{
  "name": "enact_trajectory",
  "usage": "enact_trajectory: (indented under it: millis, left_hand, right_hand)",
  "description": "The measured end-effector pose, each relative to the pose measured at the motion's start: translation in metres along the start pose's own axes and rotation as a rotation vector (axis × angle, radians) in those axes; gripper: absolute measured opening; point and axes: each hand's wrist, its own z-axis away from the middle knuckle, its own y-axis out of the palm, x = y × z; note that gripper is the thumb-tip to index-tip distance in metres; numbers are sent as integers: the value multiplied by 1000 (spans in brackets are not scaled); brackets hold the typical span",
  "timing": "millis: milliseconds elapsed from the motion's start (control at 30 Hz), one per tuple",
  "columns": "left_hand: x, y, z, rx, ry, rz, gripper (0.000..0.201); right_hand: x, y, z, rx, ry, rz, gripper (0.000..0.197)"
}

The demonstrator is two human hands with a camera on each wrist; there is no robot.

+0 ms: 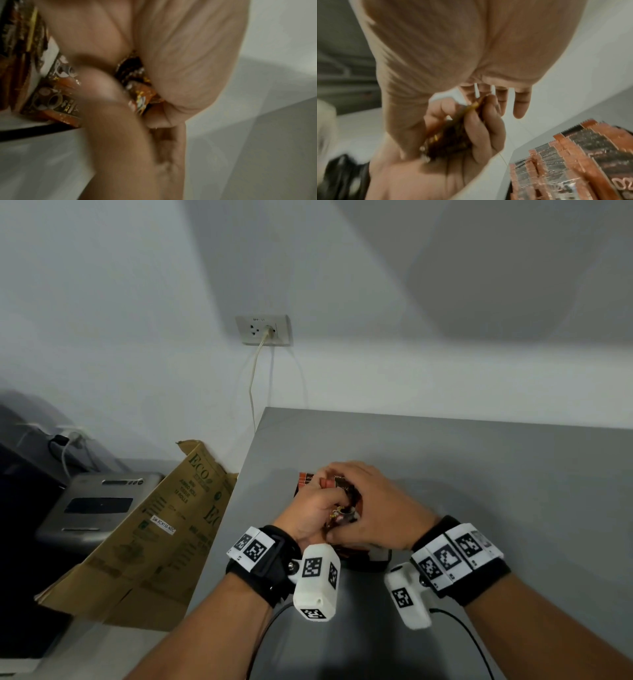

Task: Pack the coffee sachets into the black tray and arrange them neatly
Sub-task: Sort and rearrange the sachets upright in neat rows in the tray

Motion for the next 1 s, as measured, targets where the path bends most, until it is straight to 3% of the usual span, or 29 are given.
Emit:
enact_trajectory:
  millis: [167, 333, 467, 700, 1000]
  left_hand:
    - [4, -11, -5, -28, 84, -141, 74]
    - [2, -13, -6, -113, 108, -258, 68]
    - [-5, -29, -5, -253, 97, -257, 45]
    - [-4, -48, -1, -284, 27, -314, 53]
    - [4, -57, 4, -284, 22, -426, 51]
  right_hand:
    - [-12, -15, -6, -169, 177, -170, 29]
    - [-25, -16, -7, -157, 186, -107, 16]
    - [-42, -20, 0, -215, 250, -4, 11]
    - [-70, 21, -2, 67, 290, 321, 25]
    - [-86, 32, -3, 17, 222, 457, 31]
